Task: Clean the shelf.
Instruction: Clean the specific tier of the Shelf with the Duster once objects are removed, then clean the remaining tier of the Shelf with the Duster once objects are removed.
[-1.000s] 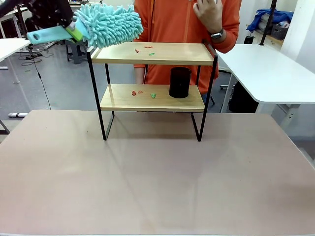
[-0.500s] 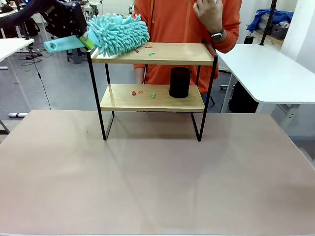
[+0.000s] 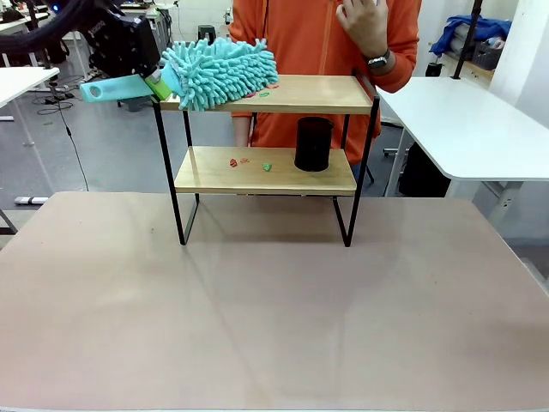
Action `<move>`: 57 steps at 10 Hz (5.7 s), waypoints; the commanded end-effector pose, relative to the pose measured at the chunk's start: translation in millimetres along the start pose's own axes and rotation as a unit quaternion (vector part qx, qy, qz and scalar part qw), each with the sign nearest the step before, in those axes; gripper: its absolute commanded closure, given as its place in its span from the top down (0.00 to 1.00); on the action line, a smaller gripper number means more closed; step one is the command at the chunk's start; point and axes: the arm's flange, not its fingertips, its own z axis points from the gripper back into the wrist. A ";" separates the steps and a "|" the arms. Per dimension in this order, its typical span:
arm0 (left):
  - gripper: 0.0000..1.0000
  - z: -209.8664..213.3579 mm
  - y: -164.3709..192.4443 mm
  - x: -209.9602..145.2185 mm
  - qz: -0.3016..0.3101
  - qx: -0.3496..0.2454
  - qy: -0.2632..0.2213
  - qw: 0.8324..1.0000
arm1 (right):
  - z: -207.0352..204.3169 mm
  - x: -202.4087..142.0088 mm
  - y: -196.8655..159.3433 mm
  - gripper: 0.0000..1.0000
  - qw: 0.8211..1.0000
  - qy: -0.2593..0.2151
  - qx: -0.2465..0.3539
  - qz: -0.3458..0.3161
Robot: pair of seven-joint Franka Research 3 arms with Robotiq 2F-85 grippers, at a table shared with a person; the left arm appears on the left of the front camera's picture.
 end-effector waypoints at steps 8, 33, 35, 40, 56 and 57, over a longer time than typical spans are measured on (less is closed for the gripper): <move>0.13 48.6 -8.8 -56.4 -0.190 -0.175 0.138 0.956 | -1.1 2.8 0.4 1.00 1.000 -0.006 0.009 0.014; 0.13 48.7 240.7 -174.4 0.322 -0.167 -0.269 0.892 | -1.1 2.8 0.4 1.00 1.000 -0.006 0.009 0.014; 0.13 48.7 240.7 -174.4 0.322 -0.167 -0.269 0.892 | -1.1 2.8 0.4 1.00 1.000 -0.006 0.009 0.014; 0.13 58.6 217.9 -190.0 0.217 -0.204 -0.176 0.938 | -1.1 2.8 0.4 1.00 1.000 -0.006 0.009 0.014; 0.13 -11.4 124.6 -202.6 -0.041 -0.236 0.122 0.963 | -1.1 2.8 0.4 1.00 1.000 -0.006 0.009 0.014; 0.13 -23.9 111.7 -192.4 -0.008 -0.219 0.083 0.972 | -1.1 2.8 0.4 1.00 1.000 -0.006 0.009 0.014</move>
